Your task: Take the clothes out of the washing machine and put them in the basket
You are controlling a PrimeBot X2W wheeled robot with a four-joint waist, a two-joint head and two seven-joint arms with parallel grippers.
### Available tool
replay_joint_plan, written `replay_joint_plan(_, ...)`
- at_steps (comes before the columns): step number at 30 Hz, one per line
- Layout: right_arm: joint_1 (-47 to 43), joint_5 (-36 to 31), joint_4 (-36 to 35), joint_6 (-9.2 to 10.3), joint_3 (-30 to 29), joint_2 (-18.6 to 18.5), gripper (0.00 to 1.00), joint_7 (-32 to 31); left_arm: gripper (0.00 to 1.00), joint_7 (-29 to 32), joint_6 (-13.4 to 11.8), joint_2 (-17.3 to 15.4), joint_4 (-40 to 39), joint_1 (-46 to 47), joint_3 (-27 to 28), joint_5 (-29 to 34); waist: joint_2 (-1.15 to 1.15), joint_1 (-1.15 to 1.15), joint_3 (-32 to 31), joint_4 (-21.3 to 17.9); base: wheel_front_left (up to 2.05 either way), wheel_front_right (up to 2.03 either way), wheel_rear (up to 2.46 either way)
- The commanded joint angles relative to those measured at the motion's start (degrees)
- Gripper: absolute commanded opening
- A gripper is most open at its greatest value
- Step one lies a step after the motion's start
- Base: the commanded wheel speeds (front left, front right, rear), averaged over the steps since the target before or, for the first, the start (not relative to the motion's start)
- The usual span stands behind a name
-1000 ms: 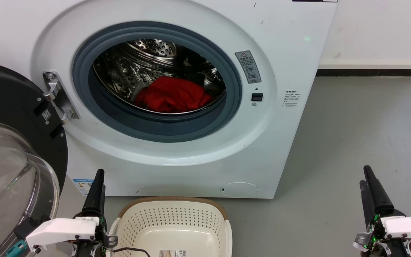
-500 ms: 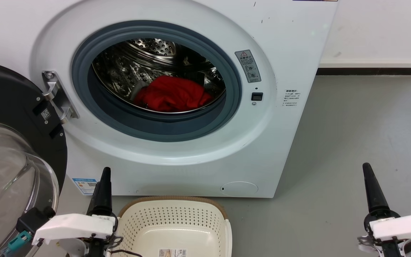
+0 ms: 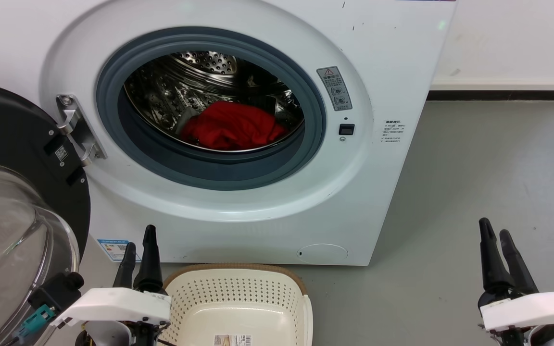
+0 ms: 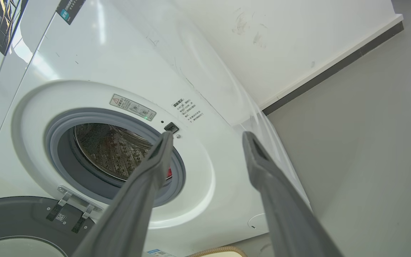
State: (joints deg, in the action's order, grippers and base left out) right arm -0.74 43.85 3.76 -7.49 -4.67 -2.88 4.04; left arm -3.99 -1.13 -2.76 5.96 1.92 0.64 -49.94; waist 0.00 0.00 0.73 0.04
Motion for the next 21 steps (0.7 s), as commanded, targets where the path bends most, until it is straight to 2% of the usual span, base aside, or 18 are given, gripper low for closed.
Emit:
replay_joint_plan(1, 0.1, -2.0, -1.3, 0.0, 0.3, -0.1, 1.0, 0.5, 1.0, -0.6, -0.4, -0.1, -1.0, 0.3, -0.2, 1.9, 0.0, 0.0, 0.0, 0.0, 0.0, 0.0, 0.0)
replay_joint_plan(21, -2.0, -19.6, -4.5, 0.0, 1.5, 0.0, 1.0, 3.9, 1.0, -4.0, -3.0, -0.1, -2.1, -1.0, -2.7, 17.2, 0.0, 0.0, 0.1, 0.1, 0.0, 0.0, 0.0)
